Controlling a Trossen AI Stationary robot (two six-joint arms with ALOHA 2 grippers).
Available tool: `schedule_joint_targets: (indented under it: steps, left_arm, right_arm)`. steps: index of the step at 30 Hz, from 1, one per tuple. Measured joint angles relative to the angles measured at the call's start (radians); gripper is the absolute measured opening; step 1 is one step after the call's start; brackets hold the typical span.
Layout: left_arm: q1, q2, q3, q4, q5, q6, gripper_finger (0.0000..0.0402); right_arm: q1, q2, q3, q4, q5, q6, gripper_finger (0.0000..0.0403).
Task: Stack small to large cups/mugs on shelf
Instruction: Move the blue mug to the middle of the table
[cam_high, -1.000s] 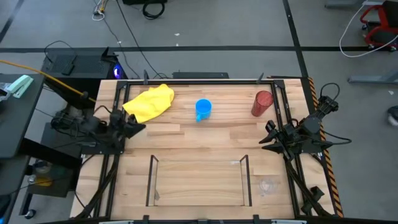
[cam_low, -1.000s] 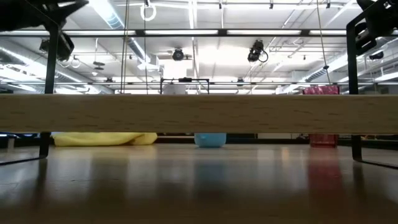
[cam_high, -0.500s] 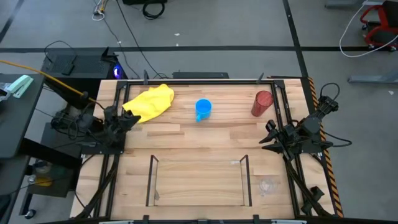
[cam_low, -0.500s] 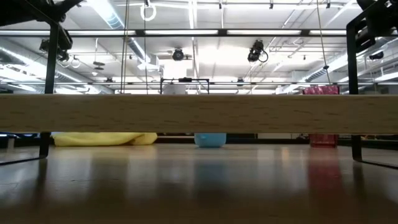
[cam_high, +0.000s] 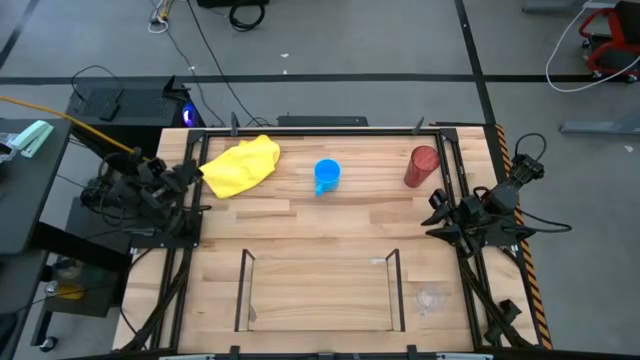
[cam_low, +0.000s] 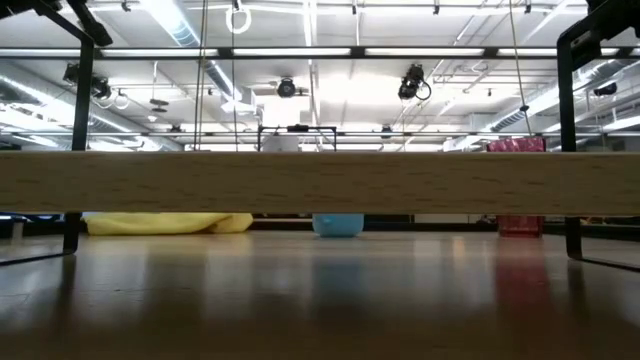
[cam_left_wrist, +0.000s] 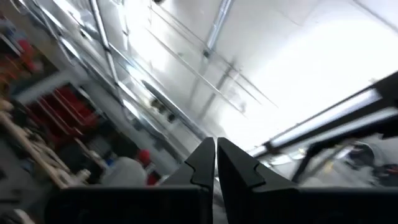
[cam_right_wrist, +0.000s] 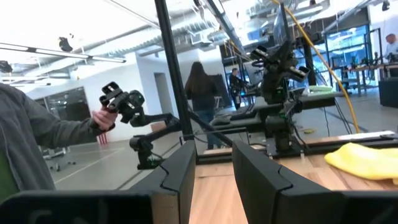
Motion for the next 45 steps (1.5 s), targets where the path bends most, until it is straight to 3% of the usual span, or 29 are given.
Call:
schedule_joint_targets:
  steps: [7,10,13,17,20,24,27,35,39,45]
  left_arm:
    - [0.000,0.182,0.171,-0.014,-0.002,0.146,0.0015]
    - [0.000,0.287,0.281,-0.115,-0.002,0.202,0.0012]
    - [0.000,0.386,0.419,-0.356,-0.052,0.227,0.0015]
    - [0.022,0.516,0.630,-0.769,-0.199,0.119,0.0023]
    - [0.085,0.614,0.792,-1.040,-0.193,0.012,0.0028]
    - [0.212,0.753,0.979,-1.346,-0.073,-0.094,0.0034]
    - [0.342,0.866,1.080,-1.502,0.087,-0.132,0.0039]
    - [0.665,1.181,1.230,-1.615,0.541,-0.052,0.0063]
    - [0.752,1.348,1.301,-1.621,0.647,0.009,0.0077]
    - [0.801,1.592,1.427,-1.659,0.707,0.085,0.0090]
  right_arm:
    - [0.000,0.000,0.000,0.017,0.000,-0.014,0.0115]
    - [0.000,0.000,0.000,0.018,0.000,-0.004,0.0115]
    - [0.000,0.000,0.000,0.018,0.000,0.002,0.0115]
    - [0.000,0.000,0.000,0.018,0.000,0.003,0.0115]
    - [0.000,0.000,0.000,0.019,0.000,0.004,0.0115]
    - [0.000,0.000,0.000,0.019,0.000,0.004,0.0115]
    - [0.000,0.000,0.000,0.020,0.000,0.004,0.0115]
    - [0.000,0.000,0.000,0.152,0.026,0.141,0.0115]
    - [-0.001,0.000,0.000,0.183,0.080,0.314,0.0115]
    - [-0.001,0.000,0.000,0.183,0.175,0.470,0.0115]
